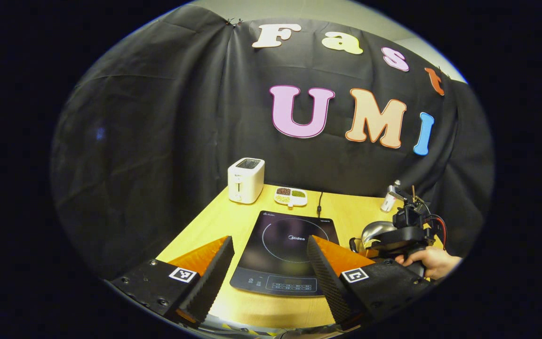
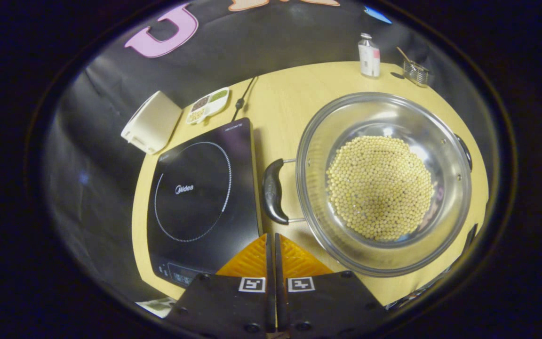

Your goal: First push the handle of the pot to place it horizontally, then grasp the pot with both hands and set it on the induction cooktop.

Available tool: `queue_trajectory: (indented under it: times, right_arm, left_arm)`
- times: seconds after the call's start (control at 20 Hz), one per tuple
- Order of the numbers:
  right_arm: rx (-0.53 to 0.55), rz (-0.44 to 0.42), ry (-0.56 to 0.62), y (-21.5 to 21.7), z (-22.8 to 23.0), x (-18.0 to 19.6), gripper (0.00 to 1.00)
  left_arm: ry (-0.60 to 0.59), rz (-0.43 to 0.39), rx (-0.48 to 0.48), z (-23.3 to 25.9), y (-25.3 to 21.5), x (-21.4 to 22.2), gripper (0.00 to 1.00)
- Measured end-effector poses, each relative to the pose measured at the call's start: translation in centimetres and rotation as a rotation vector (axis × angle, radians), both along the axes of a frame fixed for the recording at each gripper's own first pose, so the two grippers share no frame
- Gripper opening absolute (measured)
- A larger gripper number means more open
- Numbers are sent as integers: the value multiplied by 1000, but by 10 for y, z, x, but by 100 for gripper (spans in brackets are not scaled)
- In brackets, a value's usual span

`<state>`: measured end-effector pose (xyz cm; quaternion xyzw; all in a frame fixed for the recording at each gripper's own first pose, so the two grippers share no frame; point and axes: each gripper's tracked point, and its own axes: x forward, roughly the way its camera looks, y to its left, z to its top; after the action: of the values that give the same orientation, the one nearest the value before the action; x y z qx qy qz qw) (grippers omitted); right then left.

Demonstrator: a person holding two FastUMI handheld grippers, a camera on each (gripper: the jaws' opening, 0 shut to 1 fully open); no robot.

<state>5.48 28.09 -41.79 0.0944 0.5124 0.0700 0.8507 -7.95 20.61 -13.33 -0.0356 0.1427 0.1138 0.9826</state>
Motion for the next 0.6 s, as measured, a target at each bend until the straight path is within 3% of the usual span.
queue_trajectory:
  times: [0.15,0.2,0.25,0.35,0.6]
  right_arm:
    - [43,28,-17,-2,16,-12,3]
    - [56,37,-18,-3,24,-18,12]
    - [64,48,-27,-6,29,-20,4]
    - [78,56,-35,-17,38,-26,12]
    - [74,18,-71,-57,55,-35,45]
  left_arm:
    - [11,-37,-19,-5,-9,10,96]
    - [14,-49,-26,-6,-12,13,96]
    - [18,-64,-33,-9,-15,18,96]
    - [29,-92,-43,-12,-23,24,96]
    - [67,-160,-83,-22,-43,36,96]
